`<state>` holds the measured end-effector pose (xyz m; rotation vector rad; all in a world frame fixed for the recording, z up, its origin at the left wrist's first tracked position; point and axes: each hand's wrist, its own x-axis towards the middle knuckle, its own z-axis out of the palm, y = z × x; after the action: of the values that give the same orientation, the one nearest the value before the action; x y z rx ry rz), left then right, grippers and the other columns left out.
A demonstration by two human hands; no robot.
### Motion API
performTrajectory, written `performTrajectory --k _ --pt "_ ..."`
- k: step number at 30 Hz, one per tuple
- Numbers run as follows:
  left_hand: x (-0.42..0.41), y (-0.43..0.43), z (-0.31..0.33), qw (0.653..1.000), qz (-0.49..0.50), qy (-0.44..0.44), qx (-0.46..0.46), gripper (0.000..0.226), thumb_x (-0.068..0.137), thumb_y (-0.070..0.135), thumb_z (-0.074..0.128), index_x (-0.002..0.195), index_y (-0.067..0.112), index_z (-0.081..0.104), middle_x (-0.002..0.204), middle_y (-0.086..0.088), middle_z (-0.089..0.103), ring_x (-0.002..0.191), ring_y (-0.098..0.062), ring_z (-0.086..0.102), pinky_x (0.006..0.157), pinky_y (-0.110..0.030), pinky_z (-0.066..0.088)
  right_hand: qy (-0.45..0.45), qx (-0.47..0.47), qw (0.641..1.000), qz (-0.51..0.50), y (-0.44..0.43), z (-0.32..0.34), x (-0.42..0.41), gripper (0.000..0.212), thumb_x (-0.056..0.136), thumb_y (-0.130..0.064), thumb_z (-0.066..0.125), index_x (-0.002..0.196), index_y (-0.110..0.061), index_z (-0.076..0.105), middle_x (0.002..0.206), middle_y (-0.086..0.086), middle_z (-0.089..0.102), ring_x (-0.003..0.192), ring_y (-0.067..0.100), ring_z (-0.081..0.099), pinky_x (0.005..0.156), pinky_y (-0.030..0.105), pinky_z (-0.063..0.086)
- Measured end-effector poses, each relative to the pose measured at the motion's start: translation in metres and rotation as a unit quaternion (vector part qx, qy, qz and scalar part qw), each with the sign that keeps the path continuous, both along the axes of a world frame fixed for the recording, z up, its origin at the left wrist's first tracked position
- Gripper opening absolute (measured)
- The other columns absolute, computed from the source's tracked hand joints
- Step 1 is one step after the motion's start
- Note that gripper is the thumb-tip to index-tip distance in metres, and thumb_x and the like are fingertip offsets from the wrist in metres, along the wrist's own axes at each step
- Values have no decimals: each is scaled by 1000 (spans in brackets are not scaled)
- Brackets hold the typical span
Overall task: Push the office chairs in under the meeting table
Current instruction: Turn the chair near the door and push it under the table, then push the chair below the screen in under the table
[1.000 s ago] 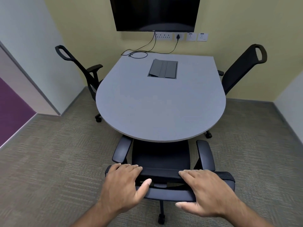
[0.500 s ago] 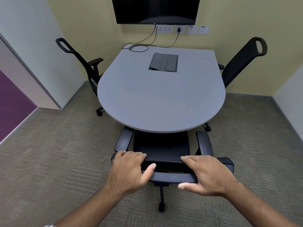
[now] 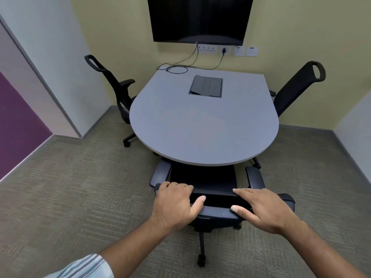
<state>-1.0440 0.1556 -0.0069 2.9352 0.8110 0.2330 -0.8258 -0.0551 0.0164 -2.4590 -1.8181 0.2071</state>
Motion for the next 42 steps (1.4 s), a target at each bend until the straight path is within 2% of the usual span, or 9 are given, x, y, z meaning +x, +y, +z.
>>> performTrajectory --k 7,10,12,16,18,23,30,35,42 --pt "5 13 16 997 -32 40 -60 68 100 80 24 101 24 64 94 4 70 91 -23 66 91 -50 49 24 15 998 -56 40 11 -22 95 97 -89 10 157 -29 50 157 -10 58 142 11 54 111 37 46" --pt "4 41 29 997 -28 -1 -65 62 103 74 34 113 21 64 108 0 72 103 -26 66 91 -50 52 33 55 996 -63 81 20 -26 84 101 -85 18 156 -30 49 153 -6 62 137 18 59 107 41 49" --pt "1 70 37 998 -18 -33 -46 60 105 67 39 130 17 62 125 -4 70 117 -26 64 99 -49 52 28 74 995 -66 117 28 -26 90 100 -85 18 157 -21 48 155 3 60 139 25 58 111 45 47" --pt "-5 138 50 999 23 -34 -33 71 111 55 41 162 5 38 167 -17 41 157 -33 32 128 -50 27 7 114 992 -61 198 40 -26 91 103 -79 19 156 -10 43 156 12 57 137 33 58 109 48 46" --pt "-8 174 55 998 48 -23 -20 75 113 55 37 168 6 25 176 -18 25 164 -34 16 133 -51 14 -6 137 989 -49 239 43 -29 85 106 -75 22 153 -7 43 151 15 59 130 36 60 103 49 49" --pt "-15 263 63 996 89 -24 21 79 113 59 26 171 8 7 180 -19 5 167 -34 -4 135 -51 -2 -15 143 989 -46 336 42 -41 95 103 -76 16 166 -5 24 172 18 33 154 35 38 123 54 34" --pt "-12 375 65 994 101 -27 38 81 112 61 23 171 10 2 180 -18 3 166 -33 -7 131 -47 -9 2 123 990 -74 456 17 -39 103 92 -81 -5 170 -15 -3 181 9 -5 166 29 1 134 54 5" --pt "-1 478 66 994 102 -1 34 80 113 61 22 171 10 2 180 -18 1 166 -32 -9 132 -47 -11 16 126 986 -105 559 13 -27 104 88 -82 -8 170 -17 -7 180 8 -10 166 30 -3 134 54 2" --pt "11 613 73 993 95 37 52 81 112 63 20 172 11 3 180 -17 -1 166 -32 -11 135 -52 -4 36 121 986 -112 699 16 -10 104 92 -81 -4 170 -13 1 181 12 1 166 33 5 133 55 8"
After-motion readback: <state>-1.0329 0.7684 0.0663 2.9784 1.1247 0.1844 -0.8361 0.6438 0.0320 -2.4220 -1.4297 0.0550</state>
